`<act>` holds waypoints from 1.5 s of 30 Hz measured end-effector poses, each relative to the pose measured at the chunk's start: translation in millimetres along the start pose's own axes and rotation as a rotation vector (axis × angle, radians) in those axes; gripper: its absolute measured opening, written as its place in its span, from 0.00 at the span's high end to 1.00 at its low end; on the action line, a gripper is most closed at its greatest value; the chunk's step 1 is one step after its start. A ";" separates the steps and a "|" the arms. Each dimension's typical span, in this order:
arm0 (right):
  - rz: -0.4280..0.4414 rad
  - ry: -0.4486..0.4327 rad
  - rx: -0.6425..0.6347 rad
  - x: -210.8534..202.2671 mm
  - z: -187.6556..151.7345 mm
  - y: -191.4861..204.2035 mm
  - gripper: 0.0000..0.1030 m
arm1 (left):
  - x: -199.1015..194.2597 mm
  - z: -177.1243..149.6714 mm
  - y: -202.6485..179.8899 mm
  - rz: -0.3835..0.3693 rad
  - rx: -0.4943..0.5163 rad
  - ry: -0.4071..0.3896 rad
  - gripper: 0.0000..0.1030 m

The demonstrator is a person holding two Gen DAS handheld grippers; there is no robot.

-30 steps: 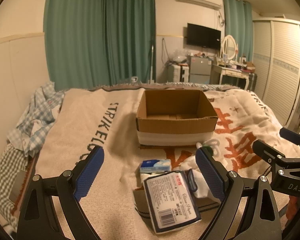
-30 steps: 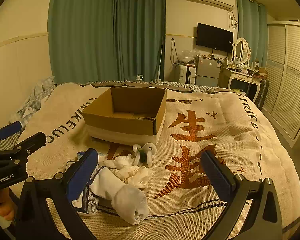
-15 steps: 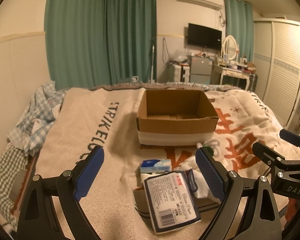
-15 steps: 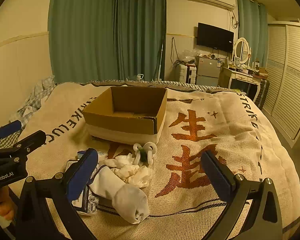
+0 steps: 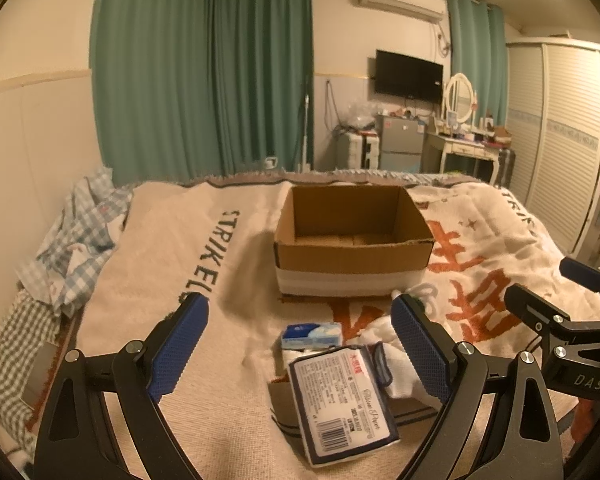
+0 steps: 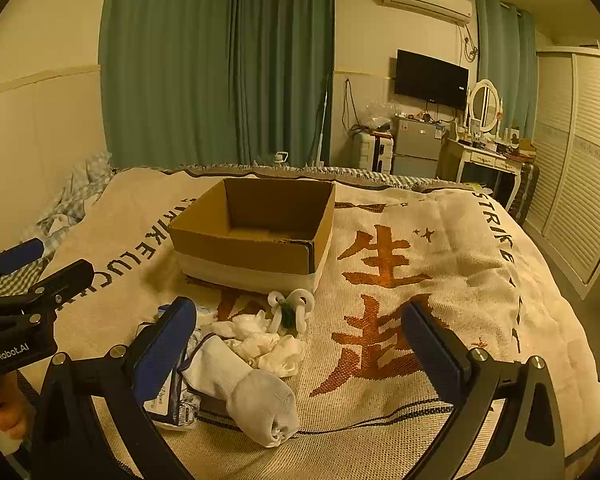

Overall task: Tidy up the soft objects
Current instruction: 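Grasp the white wet-wipes pack with the left gripper while the right gripper grasps the white sock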

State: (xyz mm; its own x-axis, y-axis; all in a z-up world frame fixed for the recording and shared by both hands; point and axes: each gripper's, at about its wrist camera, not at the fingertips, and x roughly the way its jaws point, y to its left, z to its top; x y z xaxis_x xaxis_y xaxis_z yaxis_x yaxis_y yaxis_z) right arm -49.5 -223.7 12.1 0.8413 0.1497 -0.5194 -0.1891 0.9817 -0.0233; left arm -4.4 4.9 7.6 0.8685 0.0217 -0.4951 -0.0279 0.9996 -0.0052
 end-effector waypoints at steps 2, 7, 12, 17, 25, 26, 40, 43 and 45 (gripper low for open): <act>0.002 -0.002 -0.003 -3.0 2.0 1.0 0.00 | -4.6 2.6 -1.4 0.000 0.001 -0.007 0.09; 0.005 -0.013 -0.026 -14.9 4.7 4.5 0.00 | -9.3 4.1 -3.9 0.002 0.008 0.001 0.09; 0.022 0.017 -0.029 -11.3 -2.2 2.7 0.00 | 2.9 -8.2 -4.1 0.010 0.016 0.069 0.09; 0.050 0.115 -0.040 15.4 -22.4 6.2 0.05 | 23.3 -27.8 -1.8 0.007 0.015 0.156 0.09; 0.131 0.348 -0.074 77.3 -70.7 24.3 0.20 | 47.7 -48.8 -1.1 0.022 0.014 0.258 0.09; 0.128 0.357 -0.075 80.6 -73.2 24.8 0.20 | 49.1 -49.3 -0.1 0.021 0.014 0.262 0.09; 0.107 0.247 -0.020 61.2 -54.6 8.3 0.54 | 74.1 -69.2 -21.0 -0.087 0.009 0.397 0.09; 0.107 0.238 -0.016 61.2 -51.8 6.9 0.55 | 84.4 -75.9 -25.4 -0.103 0.002 0.446 0.09; 0.110 0.240 -0.014 62.9 -52.3 6.3 0.55 | 89.3 -79.0 -25.9 -0.116 -0.011 0.466 0.09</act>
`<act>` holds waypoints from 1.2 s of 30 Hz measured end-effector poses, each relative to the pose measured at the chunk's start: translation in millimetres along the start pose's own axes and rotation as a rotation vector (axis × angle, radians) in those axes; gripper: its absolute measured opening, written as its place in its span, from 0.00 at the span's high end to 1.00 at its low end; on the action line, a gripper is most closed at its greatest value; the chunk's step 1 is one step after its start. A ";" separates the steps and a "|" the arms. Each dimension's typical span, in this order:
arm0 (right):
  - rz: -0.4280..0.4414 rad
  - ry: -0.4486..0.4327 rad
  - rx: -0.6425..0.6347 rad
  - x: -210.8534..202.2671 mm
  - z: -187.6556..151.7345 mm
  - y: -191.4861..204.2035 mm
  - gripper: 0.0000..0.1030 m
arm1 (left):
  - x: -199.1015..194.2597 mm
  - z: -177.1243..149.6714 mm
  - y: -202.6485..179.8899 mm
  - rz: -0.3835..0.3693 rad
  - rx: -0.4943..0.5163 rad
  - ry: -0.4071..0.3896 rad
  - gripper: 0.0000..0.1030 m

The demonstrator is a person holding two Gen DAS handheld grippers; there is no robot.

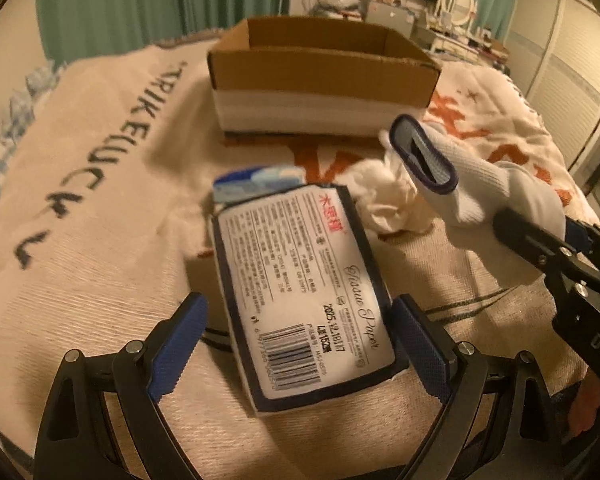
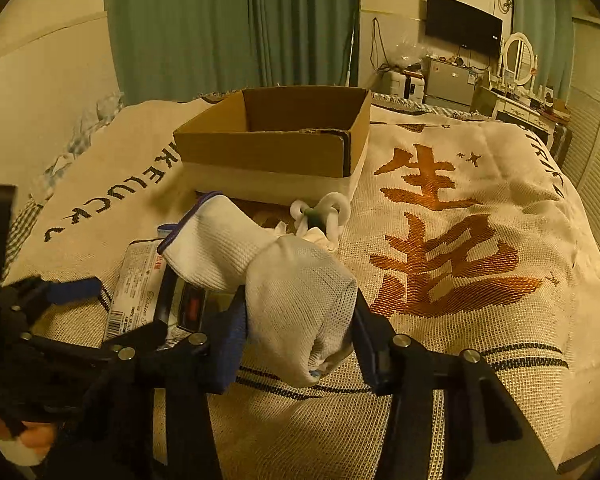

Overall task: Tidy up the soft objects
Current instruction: 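Grasp the white wet-wipes pack with the left gripper while the right gripper grasps the white sock, then carry the wet-wipes pack with the left gripper while the right gripper carries the sock over the box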

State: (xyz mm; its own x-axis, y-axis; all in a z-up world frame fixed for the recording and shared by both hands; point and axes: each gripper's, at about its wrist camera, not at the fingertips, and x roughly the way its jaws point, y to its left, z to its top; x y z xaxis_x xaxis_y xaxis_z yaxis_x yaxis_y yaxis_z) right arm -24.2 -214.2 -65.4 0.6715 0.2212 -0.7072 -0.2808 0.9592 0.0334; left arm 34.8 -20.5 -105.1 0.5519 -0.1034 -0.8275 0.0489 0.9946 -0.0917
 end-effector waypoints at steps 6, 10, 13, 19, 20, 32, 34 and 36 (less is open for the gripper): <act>0.018 0.013 0.012 6.0 -0.6 -3.7 0.55 | 16.1 -3.0 -1.6 -0.048 -0.011 0.056 0.09; 0.020 0.024 0.015 9.1 -1.6 -4.5 0.55 | 19.9 -6.5 -4.1 -0.038 0.014 0.061 0.09; 0.016 0.023 0.017 8.1 -2.4 -5.5 0.55 | 14.5 -9.3 -2.5 -0.040 0.019 0.053 0.14; 0.002 0.004 0.008 -2.2 -3.5 -3.2 0.55 | 2.1 -12.5 1.4 -0.034 0.042 0.033 0.31; 0.000 -0.001 0.005 -4.9 -3.6 -2.7 0.55 | -0.3 -13.2 2.5 -0.035 0.044 0.028 0.33; 0.012 -0.125 0.010 -61.1 19.5 -3.5 0.55 | -69.3 22.0 3.7 -0.045 0.056 -0.167 0.39; 0.008 -0.160 0.003 -71.2 35.4 -5.2 0.55 | -79.2 38.7 8.9 -0.046 0.051 -0.197 0.39; 0.001 -0.192 -0.007 -78.0 53.5 -7.3 0.55 | -85.4 54.6 12.9 -0.049 0.046 -0.220 0.39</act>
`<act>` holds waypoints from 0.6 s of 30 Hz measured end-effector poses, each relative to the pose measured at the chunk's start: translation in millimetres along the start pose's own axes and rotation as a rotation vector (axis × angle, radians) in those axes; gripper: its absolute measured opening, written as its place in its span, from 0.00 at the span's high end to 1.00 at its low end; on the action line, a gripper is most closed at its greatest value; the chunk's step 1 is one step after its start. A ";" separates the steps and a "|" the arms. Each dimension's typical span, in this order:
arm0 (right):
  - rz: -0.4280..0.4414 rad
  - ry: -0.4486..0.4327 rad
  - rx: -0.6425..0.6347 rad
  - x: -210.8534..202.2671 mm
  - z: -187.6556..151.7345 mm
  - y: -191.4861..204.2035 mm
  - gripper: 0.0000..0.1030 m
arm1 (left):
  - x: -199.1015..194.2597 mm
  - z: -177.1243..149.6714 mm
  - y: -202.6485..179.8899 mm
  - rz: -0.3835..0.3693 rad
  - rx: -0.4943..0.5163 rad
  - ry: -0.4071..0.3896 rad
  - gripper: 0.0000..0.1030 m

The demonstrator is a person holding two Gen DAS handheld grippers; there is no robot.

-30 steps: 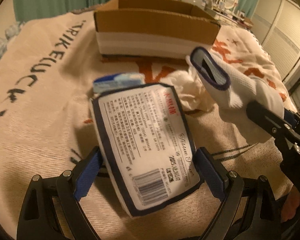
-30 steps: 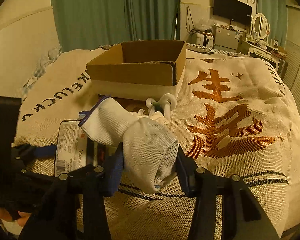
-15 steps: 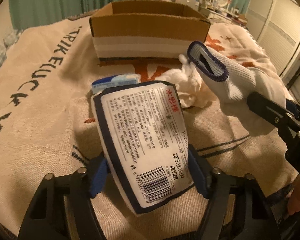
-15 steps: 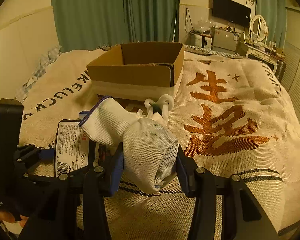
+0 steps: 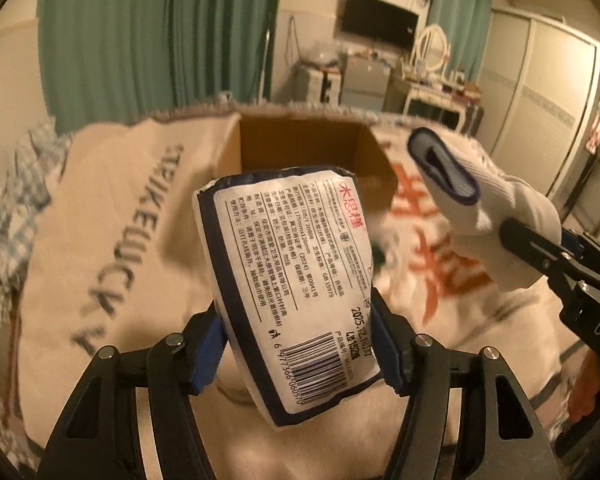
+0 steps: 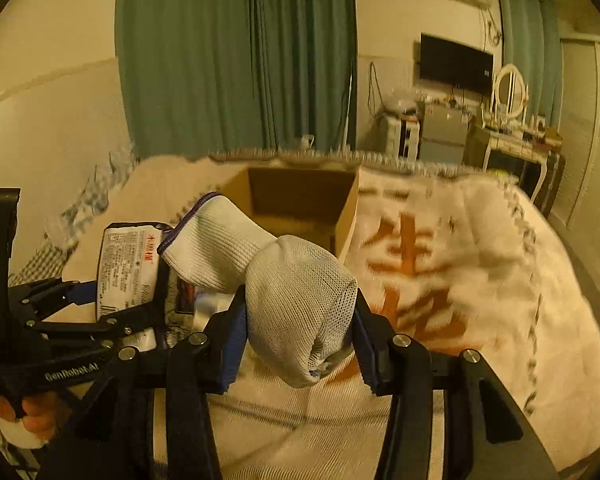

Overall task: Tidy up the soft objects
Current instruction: 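Carry the wet-wipes pack with the left gripper while the right gripper carries the sock over the box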

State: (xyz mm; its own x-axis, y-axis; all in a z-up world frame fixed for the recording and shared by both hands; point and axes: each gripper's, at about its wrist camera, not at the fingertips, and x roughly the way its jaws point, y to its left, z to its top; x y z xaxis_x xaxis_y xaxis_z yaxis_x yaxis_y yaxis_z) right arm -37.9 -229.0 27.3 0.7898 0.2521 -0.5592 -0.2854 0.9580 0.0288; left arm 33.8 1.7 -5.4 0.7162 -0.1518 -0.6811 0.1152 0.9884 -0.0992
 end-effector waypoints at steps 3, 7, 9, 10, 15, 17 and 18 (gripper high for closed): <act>0.000 -0.027 -0.012 3.6 25.0 -3.1 0.55 | -1.0 27.0 7.3 0.015 0.014 -0.034 0.39; 0.023 -0.048 -0.029 24.9 62.0 -4.2 0.55 | 11.4 63.5 16.1 0.027 0.017 -0.069 0.39; 0.036 -0.050 -0.032 41.5 79.4 -4.9 0.55 | 21.5 77.7 21.4 0.022 0.006 -0.071 0.39; 0.042 -0.049 -0.031 51.5 87.9 -5.7 0.55 | 30.6 86.9 24.0 0.019 0.004 -0.072 0.39; 0.035 -0.016 -0.034 117.1 121.6 -11.1 0.55 | 74.5 111.2 31.6 0.020 0.005 -0.063 0.39; 0.037 0.008 -0.028 141.8 127.4 -14.7 0.55 | 100.8 119.6 34.3 0.018 0.012 -0.042 0.39; 0.032 0.025 -0.026 157.8 129.8 -16.8 0.55 | 107.2 121.9 33.7 0.020 0.014 -0.036 0.39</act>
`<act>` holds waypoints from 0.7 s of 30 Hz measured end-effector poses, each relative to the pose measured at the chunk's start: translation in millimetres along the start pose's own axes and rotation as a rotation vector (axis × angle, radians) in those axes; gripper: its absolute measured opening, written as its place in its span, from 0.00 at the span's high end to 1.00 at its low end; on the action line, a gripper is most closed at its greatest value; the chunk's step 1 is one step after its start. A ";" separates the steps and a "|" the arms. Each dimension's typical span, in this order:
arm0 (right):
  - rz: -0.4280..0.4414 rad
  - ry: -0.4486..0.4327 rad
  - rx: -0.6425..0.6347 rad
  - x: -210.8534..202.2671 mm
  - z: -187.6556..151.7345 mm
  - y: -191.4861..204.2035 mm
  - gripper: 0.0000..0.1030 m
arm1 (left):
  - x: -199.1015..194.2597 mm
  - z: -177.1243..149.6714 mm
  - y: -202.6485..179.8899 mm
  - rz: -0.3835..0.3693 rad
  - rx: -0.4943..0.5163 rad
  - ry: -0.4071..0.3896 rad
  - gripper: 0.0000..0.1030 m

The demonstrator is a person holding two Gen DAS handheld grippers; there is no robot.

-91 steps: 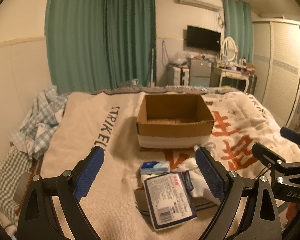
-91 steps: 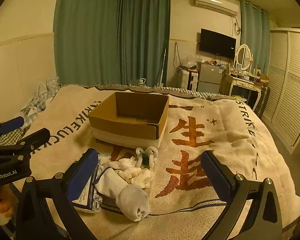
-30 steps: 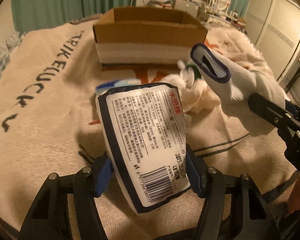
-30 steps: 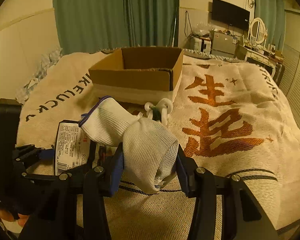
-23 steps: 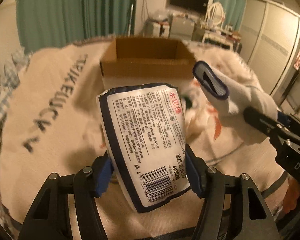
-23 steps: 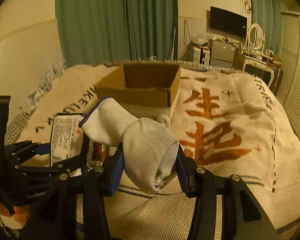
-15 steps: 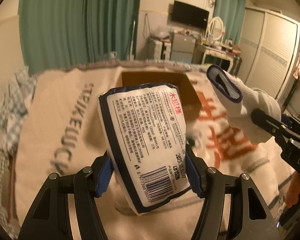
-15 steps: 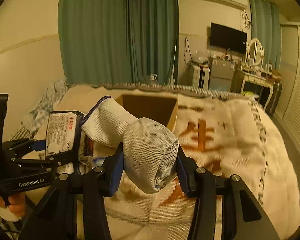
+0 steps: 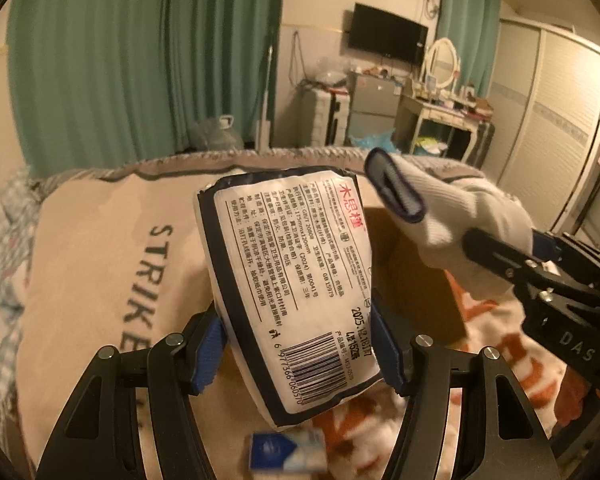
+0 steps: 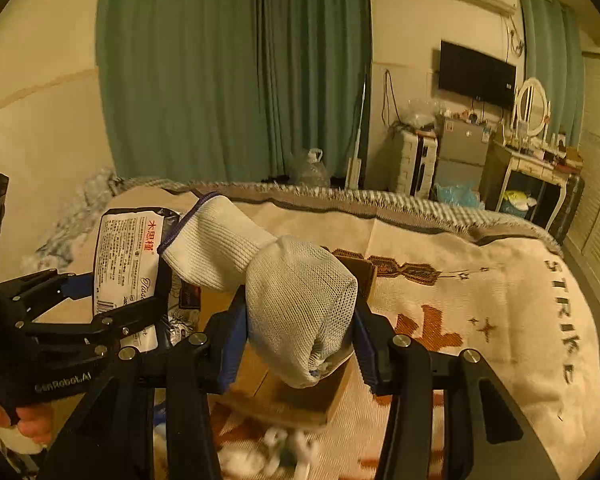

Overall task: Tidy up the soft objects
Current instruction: 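Carry the wet-wipes pack with the left gripper while the right gripper carries the sock over the box, then open both grippers to drop the wipes pack and sock into the box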

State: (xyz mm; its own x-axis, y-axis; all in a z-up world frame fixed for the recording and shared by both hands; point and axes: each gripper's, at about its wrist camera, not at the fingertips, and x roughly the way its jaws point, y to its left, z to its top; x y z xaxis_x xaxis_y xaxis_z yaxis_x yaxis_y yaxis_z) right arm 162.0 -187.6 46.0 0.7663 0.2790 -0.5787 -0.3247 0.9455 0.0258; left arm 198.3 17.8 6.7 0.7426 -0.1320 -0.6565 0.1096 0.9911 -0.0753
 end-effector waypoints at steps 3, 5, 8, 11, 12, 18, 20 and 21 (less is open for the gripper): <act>-0.006 0.037 -0.004 30.5 -1.5 -7.8 0.55 | 26.3 7.2 0.5 0.007 0.011 0.026 0.39; -0.005 0.060 -0.012 48.2 -3.1 -10.5 0.55 | 39.9 9.1 1.4 0.013 0.024 0.037 0.39; -0.009 0.067 -0.017 64.1 -8.4 -14.6 0.54 | 57.9 10.5 1.8 0.014 0.035 0.059 0.38; 0.011 0.061 0.008 71.0 -14.0 -17.8 0.51 | 63.7 11.5 1.7 0.017 0.034 0.058 0.33; 0.015 0.061 0.016 72.3 -14.8 -19.6 0.50 | 64.8 10.8 1.2 0.029 0.034 0.063 0.31; 0.016 0.023 0.026 51.9 -7.4 -20.3 0.39 | 45.6 14.9 -6.1 0.081 0.059 0.038 0.29; 0.011 0.001 0.028 35.1 -0.7 -18.5 0.39 | 27.8 21.0 -7.6 0.084 0.065 0.009 0.29; 0.010 -0.006 0.027 27.0 2.0 -17.4 0.39 | 21.4 22.8 -8.0 0.083 0.064 0.001 0.29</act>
State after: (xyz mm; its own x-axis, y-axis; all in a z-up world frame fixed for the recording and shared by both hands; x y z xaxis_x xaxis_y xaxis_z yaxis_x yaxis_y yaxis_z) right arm 189.5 -196.2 31.6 0.7664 0.2896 -0.5733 -0.3176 0.9467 0.0538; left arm 228.4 6.6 10.4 0.7502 -0.0490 -0.6594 0.0897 0.9956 0.0280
